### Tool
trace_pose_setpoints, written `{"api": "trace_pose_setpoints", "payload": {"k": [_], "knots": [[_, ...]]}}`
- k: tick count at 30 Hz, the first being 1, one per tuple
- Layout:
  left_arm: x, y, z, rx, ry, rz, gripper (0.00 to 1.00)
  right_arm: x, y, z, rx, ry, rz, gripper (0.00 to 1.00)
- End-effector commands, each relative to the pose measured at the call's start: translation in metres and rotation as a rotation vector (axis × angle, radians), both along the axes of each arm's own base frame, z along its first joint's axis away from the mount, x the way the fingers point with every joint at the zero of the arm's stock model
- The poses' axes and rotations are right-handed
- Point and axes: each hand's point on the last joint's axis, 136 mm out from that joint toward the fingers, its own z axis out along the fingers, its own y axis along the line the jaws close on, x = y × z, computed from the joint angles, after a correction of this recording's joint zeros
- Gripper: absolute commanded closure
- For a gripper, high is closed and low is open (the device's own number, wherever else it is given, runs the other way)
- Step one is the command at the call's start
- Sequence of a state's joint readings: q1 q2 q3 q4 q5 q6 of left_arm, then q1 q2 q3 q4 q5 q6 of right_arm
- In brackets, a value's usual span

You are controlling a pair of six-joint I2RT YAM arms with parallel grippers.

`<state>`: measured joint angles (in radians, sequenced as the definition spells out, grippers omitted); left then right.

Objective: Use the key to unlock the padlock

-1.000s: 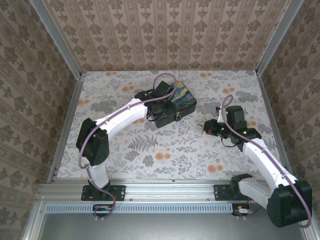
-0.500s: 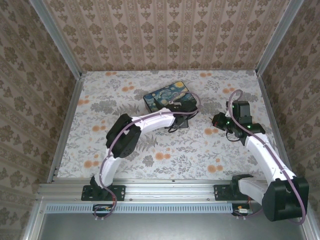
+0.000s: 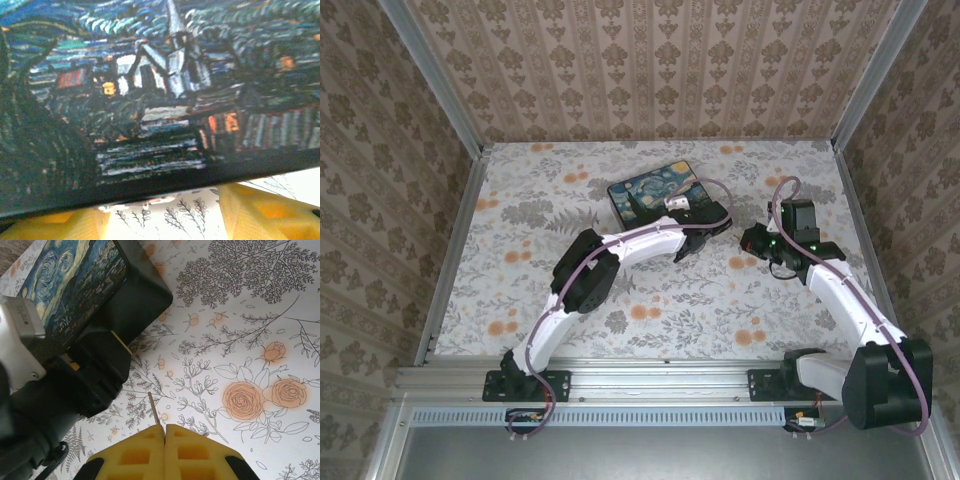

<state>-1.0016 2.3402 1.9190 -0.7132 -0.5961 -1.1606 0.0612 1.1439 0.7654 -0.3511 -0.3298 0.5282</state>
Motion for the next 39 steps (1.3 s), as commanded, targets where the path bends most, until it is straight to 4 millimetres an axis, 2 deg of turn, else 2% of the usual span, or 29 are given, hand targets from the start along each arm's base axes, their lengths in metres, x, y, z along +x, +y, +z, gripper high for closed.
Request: {"api": "trace_pose_setpoints", "payload": {"k": [1, 10, 26, 29, 33, 36, 39], "knots": [[0.003, 0.010, -0.003, 0.045, -0.022, 0.059, 0.41, 0.008, 0.003, 0.013, 0.011, -0.033, 0.024, 1.00], [0.012, 0.015, -0.009, 0.102, -0.064, 0.066, 0.52, 0.010, 0.006, 0.012, 0.023, -0.037, 0.037, 1.00], [0.019, 0.021, -0.028, 0.085, -0.065, 0.088, 0.57, 0.010, 0.009, 0.012, 0.028, -0.039, 0.053, 1.00], [0.020, 0.014, -0.028, 0.071, -0.070, 0.060, 0.57, 0.011, 0.009, 0.012, 0.032, -0.039, 0.053, 1.00], [0.019, 0.014, -0.029, 0.074, -0.070, 0.074, 0.68, 0.013, 0.010, 0.011, 0.036, -0.039, 0.053, 1.00], [0.017, 0.020, -0.029, 0.089, -0.067, 0.085, 0.71, 0.012, 0.010, 0.012, 0.039, -0.038, 0.056, 1.00], [0.017, 0.024, -0.021, 0.094, -0.074, 0.063, 0.73, 0.010, 0.010, 0.013, 0.032, -0.037, 0.066, 1.00]]}}
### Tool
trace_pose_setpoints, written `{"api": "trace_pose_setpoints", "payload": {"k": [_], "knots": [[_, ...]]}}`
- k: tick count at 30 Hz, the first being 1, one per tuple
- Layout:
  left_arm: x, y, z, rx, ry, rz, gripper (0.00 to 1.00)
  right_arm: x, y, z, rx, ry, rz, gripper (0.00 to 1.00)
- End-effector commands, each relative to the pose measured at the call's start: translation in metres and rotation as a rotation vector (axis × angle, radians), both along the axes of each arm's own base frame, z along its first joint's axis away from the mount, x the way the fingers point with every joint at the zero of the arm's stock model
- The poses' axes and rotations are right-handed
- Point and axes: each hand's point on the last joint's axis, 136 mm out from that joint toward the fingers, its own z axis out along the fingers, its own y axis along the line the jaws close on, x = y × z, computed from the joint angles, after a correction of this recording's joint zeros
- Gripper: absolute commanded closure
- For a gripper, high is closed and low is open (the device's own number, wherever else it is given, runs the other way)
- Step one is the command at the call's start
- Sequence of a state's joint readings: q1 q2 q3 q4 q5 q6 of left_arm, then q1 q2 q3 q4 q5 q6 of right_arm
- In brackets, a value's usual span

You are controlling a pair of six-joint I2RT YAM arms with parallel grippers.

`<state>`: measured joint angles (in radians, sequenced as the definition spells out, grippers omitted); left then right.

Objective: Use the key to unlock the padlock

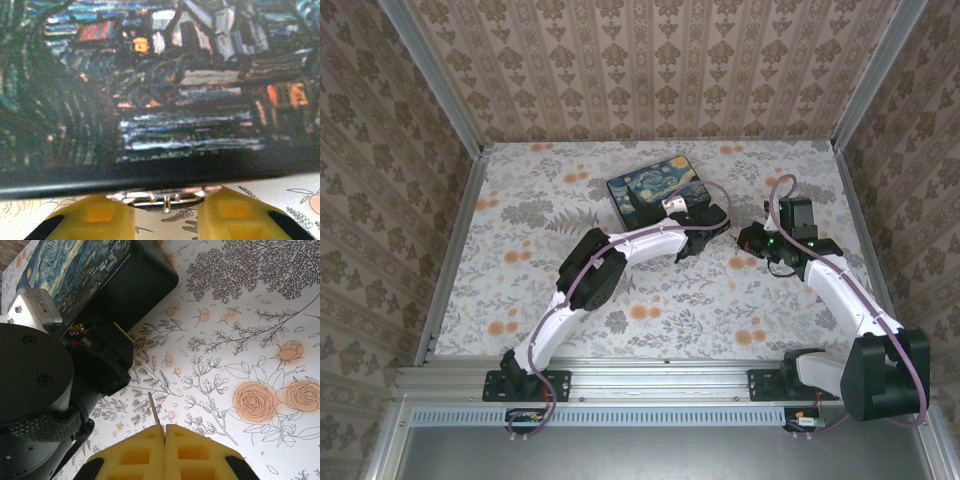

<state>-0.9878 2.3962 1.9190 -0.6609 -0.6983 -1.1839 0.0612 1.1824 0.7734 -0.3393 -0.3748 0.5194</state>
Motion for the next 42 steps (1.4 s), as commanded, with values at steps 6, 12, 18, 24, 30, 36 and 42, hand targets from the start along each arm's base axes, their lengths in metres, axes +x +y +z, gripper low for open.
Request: {"api": "trace_pose_setpoints", "payload": {"k": [6, 12, 18, 24, 30, 36, 42], "knots": [[-0.010, 0.010, 0.024, -0.039, 0.087, -0.170, 0.78, -0.008, 0.007, 0.013, 0.009, -0.030, 0.067, 1.00], [-0.030, 0.027, 0.061, -0.138, 0.204, -0.292, 0.83, -0.023, 0.011, 0.004, 0.041, -0.006, 0.075, 1.00], [-0.061, 0.042, 0.094, -0.224, 0.357, -0.388, 0.84, -0.026, 0.018, 0.014, 0.060, -0.004, 0.105, 1.00], [-0.095, 0.060, 0.129, -0.335, 0.514, -0.386, 0.85, -0.036, 0.030, 0.033, 0.072, -0.005, 0.166, 1.00], [-0.116, 0.067, 0.160, -0.392, 0.601, -0.344, 0.85, -0.046, 0.042, 0.044, 0.088, 0.000, 0.219, 1.00], [-0.128, 0.071, 0.178, -0.395, 0.665, -0.282, 0.85, -0.049, 0.048, 0.056, 0.091, -0.012, 0.249, 1.00], [-0.120, 0.060, 0.187, -0.383, 0.683, -0.296, 0.83, -0.052, 0.050, 0.066, 0.091, -0.037, 0.263, 1.00]]}}
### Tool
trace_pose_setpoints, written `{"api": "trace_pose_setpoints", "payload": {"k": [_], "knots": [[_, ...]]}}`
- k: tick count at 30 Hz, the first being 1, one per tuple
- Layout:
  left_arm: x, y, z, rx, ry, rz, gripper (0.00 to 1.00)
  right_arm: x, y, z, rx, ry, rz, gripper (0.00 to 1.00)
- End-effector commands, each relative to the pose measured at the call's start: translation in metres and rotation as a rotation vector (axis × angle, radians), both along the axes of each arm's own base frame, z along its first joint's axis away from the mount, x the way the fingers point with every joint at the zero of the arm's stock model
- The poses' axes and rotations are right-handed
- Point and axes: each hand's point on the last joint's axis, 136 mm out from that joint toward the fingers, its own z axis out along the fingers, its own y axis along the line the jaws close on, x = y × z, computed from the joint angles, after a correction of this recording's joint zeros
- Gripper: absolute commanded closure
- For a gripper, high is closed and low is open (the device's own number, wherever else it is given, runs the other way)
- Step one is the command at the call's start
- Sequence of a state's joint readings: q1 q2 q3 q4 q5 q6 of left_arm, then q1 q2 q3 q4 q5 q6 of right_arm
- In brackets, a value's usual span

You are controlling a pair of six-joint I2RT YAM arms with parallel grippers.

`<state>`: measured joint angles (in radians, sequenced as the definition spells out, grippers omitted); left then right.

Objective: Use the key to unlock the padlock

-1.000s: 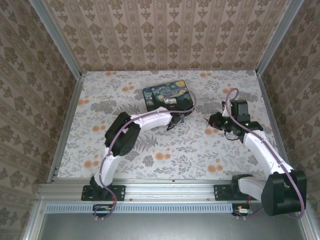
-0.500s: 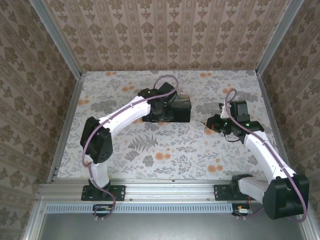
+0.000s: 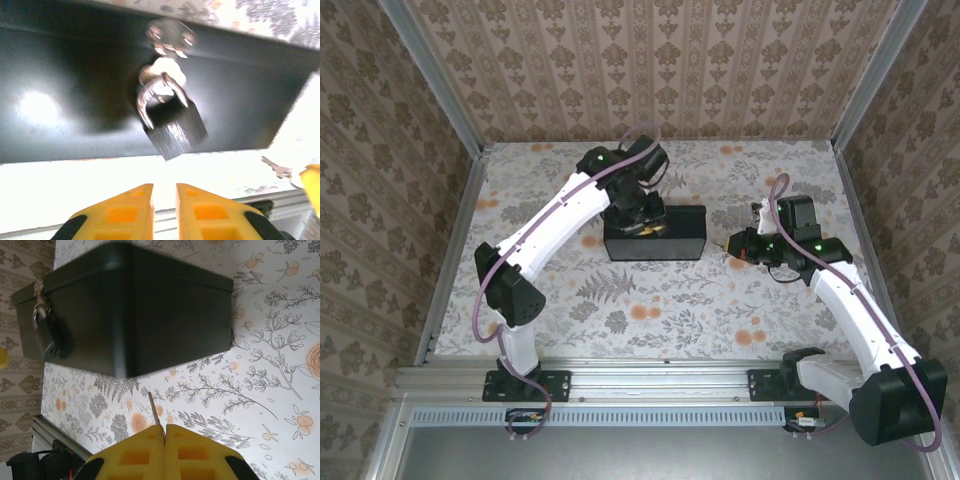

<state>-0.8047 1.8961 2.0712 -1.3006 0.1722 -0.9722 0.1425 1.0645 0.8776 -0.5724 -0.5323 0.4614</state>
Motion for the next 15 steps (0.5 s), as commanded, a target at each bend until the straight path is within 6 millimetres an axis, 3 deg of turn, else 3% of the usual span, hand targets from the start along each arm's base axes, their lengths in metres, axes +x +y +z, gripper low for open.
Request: {"api": "trace_pose_setpoints", "payload": {"k": [1, 8, 10, 15], "knots": [[-0.004, 0.000, -0.010, 0.057, 0.069, -0.014, 0.82, -0.007, 0.005, 0.018, 0.013, -0.033, 0.037, 1.00], [0.019, -0.019, 0.001, 0.014, -0.056, -0.148, 0.55, -0.013, 0.005, 0.018, 0.005, -0.033, 0.050, 1.00], [0.030, -0.022, 0.013, -0.010, -0.144, -0.284, 0.52, -0.012, 0.004, 0.017, -0.004, -0.029, 0.049, 1.00], [0.041, -0.004, 0.031, 0.075, -0.330, -0.652, 0.46, -0.012, 0.005, 0.020, -0.007, -0.033, 0.049, 1.00]]}}
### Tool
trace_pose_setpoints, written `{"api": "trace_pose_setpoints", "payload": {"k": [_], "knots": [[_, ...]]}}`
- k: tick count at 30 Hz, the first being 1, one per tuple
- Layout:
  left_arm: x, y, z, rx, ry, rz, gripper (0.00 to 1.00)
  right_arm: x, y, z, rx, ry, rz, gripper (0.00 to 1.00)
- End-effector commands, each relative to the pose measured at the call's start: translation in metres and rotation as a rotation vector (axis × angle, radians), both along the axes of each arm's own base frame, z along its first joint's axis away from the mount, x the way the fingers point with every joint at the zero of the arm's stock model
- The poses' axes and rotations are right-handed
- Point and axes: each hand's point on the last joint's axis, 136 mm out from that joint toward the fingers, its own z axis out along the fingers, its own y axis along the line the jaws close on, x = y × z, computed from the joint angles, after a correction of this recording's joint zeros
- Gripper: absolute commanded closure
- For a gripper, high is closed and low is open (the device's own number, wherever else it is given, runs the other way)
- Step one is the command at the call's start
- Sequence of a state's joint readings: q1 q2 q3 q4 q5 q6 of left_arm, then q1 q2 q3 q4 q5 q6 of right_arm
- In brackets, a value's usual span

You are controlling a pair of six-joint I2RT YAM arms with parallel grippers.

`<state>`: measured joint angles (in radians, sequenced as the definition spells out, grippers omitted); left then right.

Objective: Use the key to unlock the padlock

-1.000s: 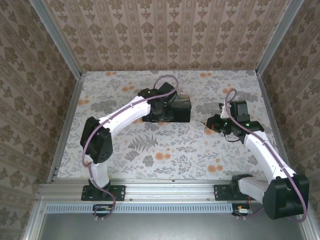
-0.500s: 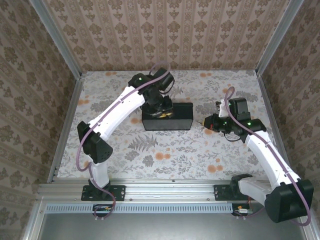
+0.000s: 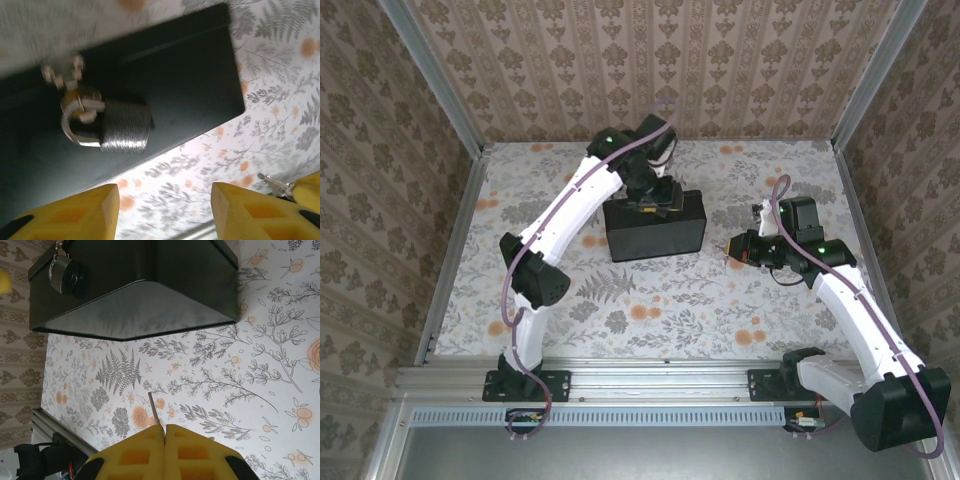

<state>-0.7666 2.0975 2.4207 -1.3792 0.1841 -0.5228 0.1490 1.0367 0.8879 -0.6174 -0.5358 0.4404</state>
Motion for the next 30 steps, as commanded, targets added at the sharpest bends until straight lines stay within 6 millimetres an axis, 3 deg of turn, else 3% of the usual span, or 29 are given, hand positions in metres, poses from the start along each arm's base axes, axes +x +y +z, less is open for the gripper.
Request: {"api": "trace_pose_setpoints", "payload": {"k": [1, 5, 8, 14, 21, 27, 30], "knots": [[-0.004, 0.022, 0.011, 0.090, -0.149, -0.350, 0.43, -0.002, 0.004, 0.014, 0.001, -0.027, 0.027, 1.00], [0.011, 0.039, -0.005, 0.223, -0.310, -0.543, 0.39, -0.003, 0.003, 0.009, -0.017, -0.019, 0.026, 1.00], [0.003, 0.031, -0.008, 0.174, -0.407, -0.761, 0.37, -0.003, 0.000, 0.002, -0.032, -0.011, 0.008, 1.00], [-0.016, 0.029, 0.005, -0.001, -0.642, -1.146, 0.32, -0.004, 0.006, -0.006, 0.000, 0.028, -0.008, 1.00], [0.003, 0.035, 0.002, -0.116, -0.729, -1.267, 0.31, 0.006, 0.016, 0.002, 0.019, 0.025, -0.003, 1.00], [0.019, 0.022, -0.020, -0.136, -0.754, -1.344, 0.32, 0.021, 0.030, 0.011, 0.062, 0.031, 0.015, 1.00], [0.022, 0.012, -0.017, -0.192, -0.793, -1.370, 0.32, 0.025, 0.034, 0.011, 0.061, 0.046, 0.022, 1.00]]}}
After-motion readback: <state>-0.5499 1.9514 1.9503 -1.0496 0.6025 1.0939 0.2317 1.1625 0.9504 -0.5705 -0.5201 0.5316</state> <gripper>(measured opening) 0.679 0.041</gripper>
